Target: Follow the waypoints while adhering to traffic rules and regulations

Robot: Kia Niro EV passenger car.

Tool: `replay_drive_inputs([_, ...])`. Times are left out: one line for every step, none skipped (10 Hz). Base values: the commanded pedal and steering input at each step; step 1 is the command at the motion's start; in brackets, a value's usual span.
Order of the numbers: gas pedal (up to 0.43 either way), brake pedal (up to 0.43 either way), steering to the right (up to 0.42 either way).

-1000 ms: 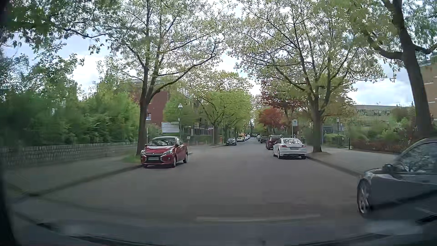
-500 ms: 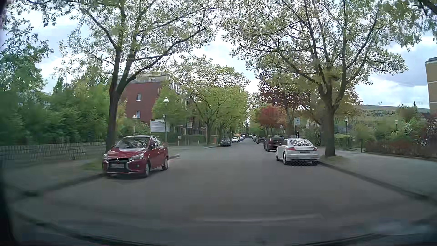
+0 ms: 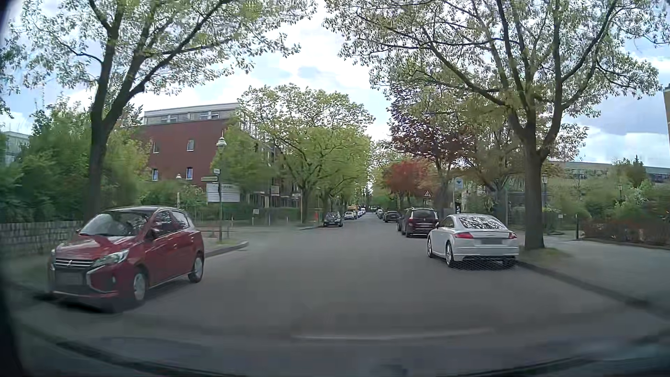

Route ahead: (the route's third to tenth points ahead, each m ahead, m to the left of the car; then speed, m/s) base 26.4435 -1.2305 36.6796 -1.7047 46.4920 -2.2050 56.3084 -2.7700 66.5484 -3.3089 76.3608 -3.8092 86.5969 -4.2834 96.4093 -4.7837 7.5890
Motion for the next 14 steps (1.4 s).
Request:
replay_drive_inputs([0.287,0.024,0.025])
replay_drive_inputs([0.287,0.024,0.021])
replay_drive_inputs([0.287,0.024,0.017])
replay_drive_inputs([0.287,0.024,0.015])
replay_drive_inputs([0.299,0.024,0.014])
replay_drive_inputs([0.299,0.024,0.014])
replay_drive_inputs([0.299,0.024,0.013])
replay_drive_inputs([0.299,0.024,0.014])
replay_drive_inputs([0.299,0.024,0.015])
replay_drive_inputs([0.299,0.024,0.015])
replay_drive_inputs([0.299,0.024,0.014])
replay_drive_inputs([0.299,0.024,0.009])
replay_drive_inputs([0.299,0.024,0.007])
replay_drive_inputs([0.299,0.024,0.008])
